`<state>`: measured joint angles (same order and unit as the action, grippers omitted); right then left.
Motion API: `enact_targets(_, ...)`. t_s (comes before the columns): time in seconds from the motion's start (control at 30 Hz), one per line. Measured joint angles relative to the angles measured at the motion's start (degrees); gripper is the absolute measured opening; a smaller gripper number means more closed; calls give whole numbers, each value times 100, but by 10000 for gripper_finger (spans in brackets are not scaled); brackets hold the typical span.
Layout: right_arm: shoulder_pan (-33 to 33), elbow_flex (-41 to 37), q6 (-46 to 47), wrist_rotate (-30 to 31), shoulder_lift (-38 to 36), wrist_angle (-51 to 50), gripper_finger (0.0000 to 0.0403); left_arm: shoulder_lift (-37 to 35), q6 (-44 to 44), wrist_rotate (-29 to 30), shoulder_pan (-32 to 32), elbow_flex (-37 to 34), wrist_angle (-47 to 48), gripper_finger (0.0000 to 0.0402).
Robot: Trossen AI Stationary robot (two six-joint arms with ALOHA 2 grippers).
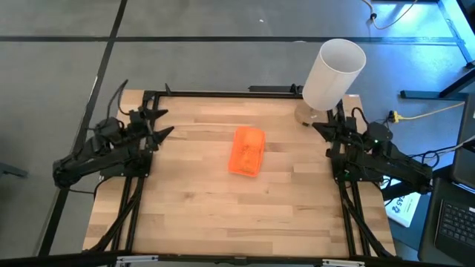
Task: Pack school essentials
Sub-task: Return to Home Position
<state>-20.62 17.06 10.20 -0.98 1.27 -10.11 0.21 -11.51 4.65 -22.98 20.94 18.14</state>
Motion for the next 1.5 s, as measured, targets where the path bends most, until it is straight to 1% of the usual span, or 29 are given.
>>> enact_targets(0.03, 0, -89, 2, 0, -123, 14, 5, 0, 2, -20, 0, -116, -75, 394)
enact_targets(0.13, 0, -276, 3, -22, -82, 77, 5, 5, -32, -29, 1, -480, -598, 394)
enact_targets(0.27, 0, -510, -14, -225, -34, 261, 5, 7, -53, -56, 4, -939, -1203, 394)
enact_targets(0.37, 0, -795, -20, -361, -31, 590, 5, -2, -55, -144, 2, -1201, -1662, 394)
enact_targets(0.63, 0, -1493, -10, -363, -30, 678, 5, 4, -41, -244, 2, -1717, -1639, 394)
enact_targets(0.77, -4, -1664, -154, -317, 44, 1198, 5, 27, 105, -297, 0, -2015, -1813, 394)
enact_targets(0.87, -9, -1668, -153, -241, 110, 1167, 5, 64, 243, -289, 0, -2049, -1915, 394)
enact_targets(1.0, -11, -1668, -294, 116, 136, 1161, 6, 72, 486, -274, 0, -2049, -1899, 394)
enact_targets(1.1, -11, -1668, -739, 135, 136, 1162, 10, 94, 869, -281, 0, -2049, -1894, 394)
enact_targets(1.23, -11, -1668, -1154, 136, 136, 1160, 16, 92, 1021, -280, 0, -2049, -1896, 394)
enact_targets(1.5, -11, -1668, -1215, 136, 136, 1158, 18, 91, 1021, -279, 0, -2049, -1894, 394)
